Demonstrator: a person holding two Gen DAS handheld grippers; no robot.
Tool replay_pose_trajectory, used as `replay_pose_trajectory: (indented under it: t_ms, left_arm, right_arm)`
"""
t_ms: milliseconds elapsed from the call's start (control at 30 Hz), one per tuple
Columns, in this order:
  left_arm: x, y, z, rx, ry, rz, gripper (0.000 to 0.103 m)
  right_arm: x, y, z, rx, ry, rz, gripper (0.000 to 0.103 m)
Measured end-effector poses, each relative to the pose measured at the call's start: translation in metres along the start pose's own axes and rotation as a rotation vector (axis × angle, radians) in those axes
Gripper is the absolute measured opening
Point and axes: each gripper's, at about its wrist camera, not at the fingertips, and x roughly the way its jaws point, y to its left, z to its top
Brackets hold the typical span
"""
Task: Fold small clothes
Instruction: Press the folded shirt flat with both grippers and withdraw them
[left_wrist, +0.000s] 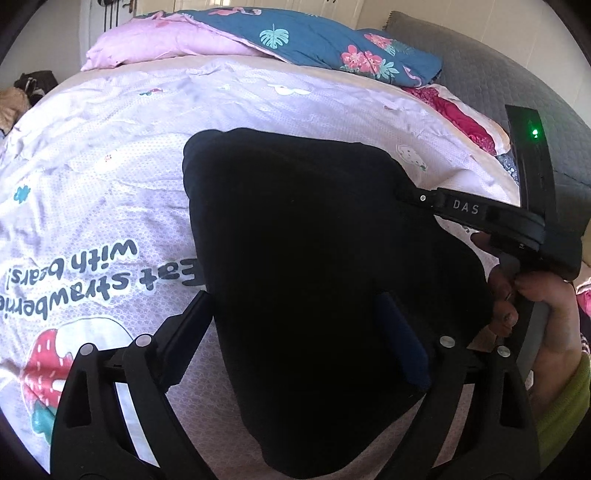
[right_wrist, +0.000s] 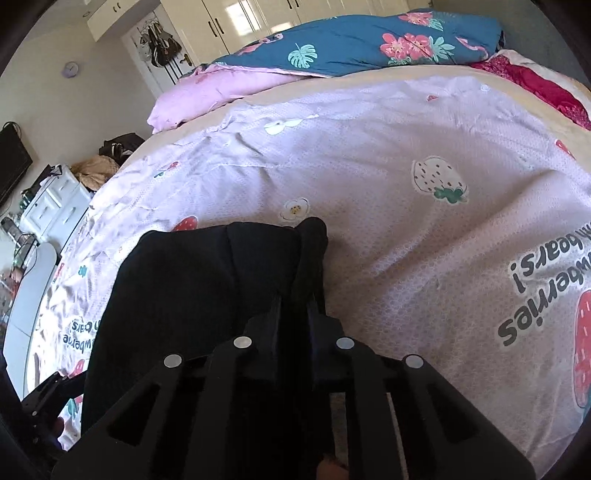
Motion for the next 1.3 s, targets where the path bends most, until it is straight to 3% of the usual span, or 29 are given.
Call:
replay_pose_trajectory:
  t_ms: [100,200,400,467,600,900,967,1033,1133,1233,1300]
  left_arm:
    - [-0.001,0.001,-0.001,-0.003,0.0,0.0,0.084]
    - [-0.001,0.002,-0.002,-0.011,0.001,-0.001,0.083]
    - [-0.005,0.005,-0.006,-0.019,0.002,0.0,0.084]
    - [-0.007,0.006,-0.008,-0.022,0.001,0.001,0.084]
    - [-0.015,0.008,-0.012,-0.025,-0.004,0.005,0.085]
    - [-0.044,0.009,-0.026,0.002,-0.025,0.02,0.087]
    - [-0.05,0.009,-0.031,0.004,-0.031,0.019,0.087]
    - [-0.059,0.008,-0.037,0.009,-0.046,0.014,0.087]
    - [-0.074,0.009,-0.045,0.003,-0.074,0.014,0.094]
    - [-0.088,0.008,-0.05,0.004,-0.091,0.007,0.094]
    - [-0.096,0.007,-0.053,0.007,-0.099,0.011,0.094]
  right_arm:
    - [-0.002,0.001,0.0,-0.003,0.008,-0.032,0.021]
    - [-0.006,-0.002,-0.002,0.015,0.008,-0.052,0.035]
    - [-0.025,-0.003,-0.005,0.021,-0.016,-0.072,0.041]
    - [-0.035,-0.001,-0.011,0.02,-0.026,-0.062,0.049]
    - [-0.051,0.007,-0.022,-0.012,-0.039,-0.06,0.054]
    - [-0.067,0.005,-0.059,-0.067,-0.045,-0.359,0.059]
    - [-0.076,-0.003,-0.072,-0.054,-0.087,-0.392,0.059]
    - [-0.094,-0.009,-0.082,-0.008,-0.14,-0.356,0.065]
    - [-0.125,-0.011,-0.094,0.046,-0.22,-0.285,0.085]
    - [-0.158,-0.002,-0.107,0.05,-0.293,-0.22,0.095]
    - [-0.174,0.005,-0.114,0.041,-0.319,-0.2,0.096]
